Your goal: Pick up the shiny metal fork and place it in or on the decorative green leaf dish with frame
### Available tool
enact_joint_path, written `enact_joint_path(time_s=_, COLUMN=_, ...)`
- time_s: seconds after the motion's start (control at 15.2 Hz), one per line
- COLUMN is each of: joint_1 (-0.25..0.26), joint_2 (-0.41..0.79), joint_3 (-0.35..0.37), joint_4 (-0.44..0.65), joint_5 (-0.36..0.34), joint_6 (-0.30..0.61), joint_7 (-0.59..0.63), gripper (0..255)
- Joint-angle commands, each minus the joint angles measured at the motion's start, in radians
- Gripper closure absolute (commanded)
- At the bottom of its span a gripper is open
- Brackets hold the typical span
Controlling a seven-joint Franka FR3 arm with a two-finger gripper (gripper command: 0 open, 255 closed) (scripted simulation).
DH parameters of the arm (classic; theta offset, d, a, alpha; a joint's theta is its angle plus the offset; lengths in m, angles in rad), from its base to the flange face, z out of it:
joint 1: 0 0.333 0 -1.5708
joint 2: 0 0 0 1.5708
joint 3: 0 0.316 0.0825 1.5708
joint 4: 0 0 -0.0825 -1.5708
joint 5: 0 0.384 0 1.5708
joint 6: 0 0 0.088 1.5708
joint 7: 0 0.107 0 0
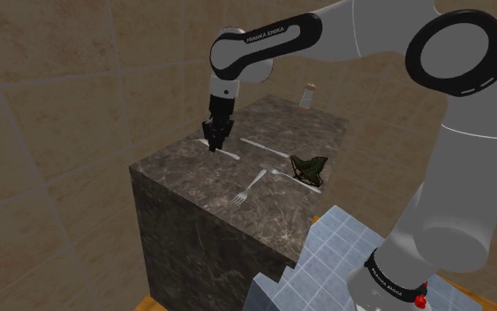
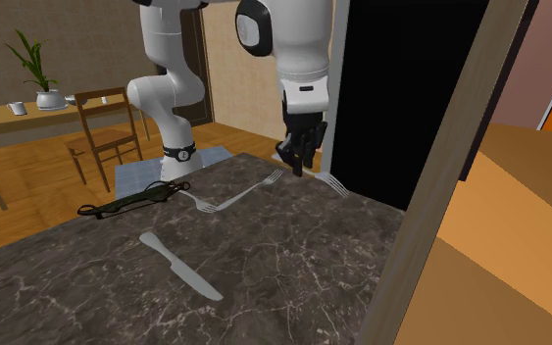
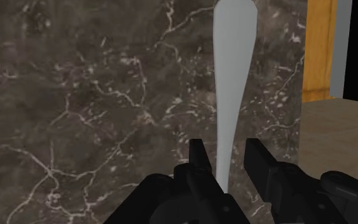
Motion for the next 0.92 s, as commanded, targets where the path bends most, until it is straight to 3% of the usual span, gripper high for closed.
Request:
enact_joint_path(time_s=0.0, joint_1=-0.002, joint_2=-0.010, joint_3=-0.001, joint_4=0.014, joint_5=-0.001, joint_6=-0.024, joint_7=0.002, gripper=255)
enact_joint_path(time_s=0.4, joint_1=-0.003, joint_2=-0.029, joint_3=-0.002, joint_4=0.055, joint_5=-0.005, joint_6=-0.084, joint_7=0.013, gripper=255)
enact_joint_path(time_s=0.86, joint_1=-0.074, joint_2=-0.201, joint_3=-0.056, joint_4=-0.176, joint_5=-0.006, joint_6=-0.049, joint_7=-0.119, gripper=255)
